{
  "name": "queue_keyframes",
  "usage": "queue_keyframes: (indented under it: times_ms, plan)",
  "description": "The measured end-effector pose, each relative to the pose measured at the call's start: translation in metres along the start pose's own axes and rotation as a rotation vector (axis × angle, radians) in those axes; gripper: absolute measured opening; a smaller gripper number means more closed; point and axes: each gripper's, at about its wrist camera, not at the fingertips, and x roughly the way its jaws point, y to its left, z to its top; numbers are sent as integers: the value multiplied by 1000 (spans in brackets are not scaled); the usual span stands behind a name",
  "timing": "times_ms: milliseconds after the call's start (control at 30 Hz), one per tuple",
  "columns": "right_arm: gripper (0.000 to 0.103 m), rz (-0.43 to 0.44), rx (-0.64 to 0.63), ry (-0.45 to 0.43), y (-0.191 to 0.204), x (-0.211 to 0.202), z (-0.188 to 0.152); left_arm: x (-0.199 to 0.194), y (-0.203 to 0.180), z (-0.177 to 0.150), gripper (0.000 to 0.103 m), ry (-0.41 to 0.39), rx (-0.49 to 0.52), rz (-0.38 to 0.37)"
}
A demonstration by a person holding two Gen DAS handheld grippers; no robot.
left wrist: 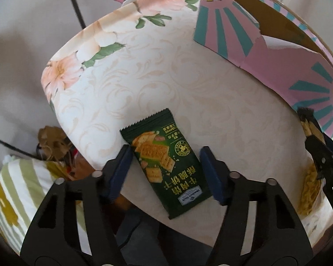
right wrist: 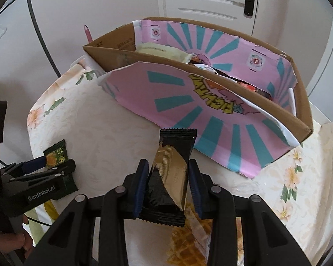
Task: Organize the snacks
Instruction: 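Grasp the black-brown wrapped bar with the right tool while the left tool grasps the green cracker packet, then carry the wrapped bar and green cracker packet into the box and release both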
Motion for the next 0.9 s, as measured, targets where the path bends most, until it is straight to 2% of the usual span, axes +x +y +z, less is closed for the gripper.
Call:
queue_keyframes:
  times_ms: [67, 300, 500, 667, 900]
  plan:
    - [33, 11, -2, -2, 1, 1, 0, -1, 0, 1, 48, 1, 15, -12]
    - [33, 32, -8, -9, 7, 1, 2, -5, -4, 1, 46, 4, 24, -56]
    - [33, 44, -16, -31, 10, -9, 5, -24, 0, 8, 46, -31, 18, -85]
    - [32, 62, -18, -73, 14, -27, 11, -60, 0, 22, 46, -93, 28, -114]
    - [32, 108, -16, -152, 22, -74, 32, -123, -13, 57, 46, -223, 109, -173]
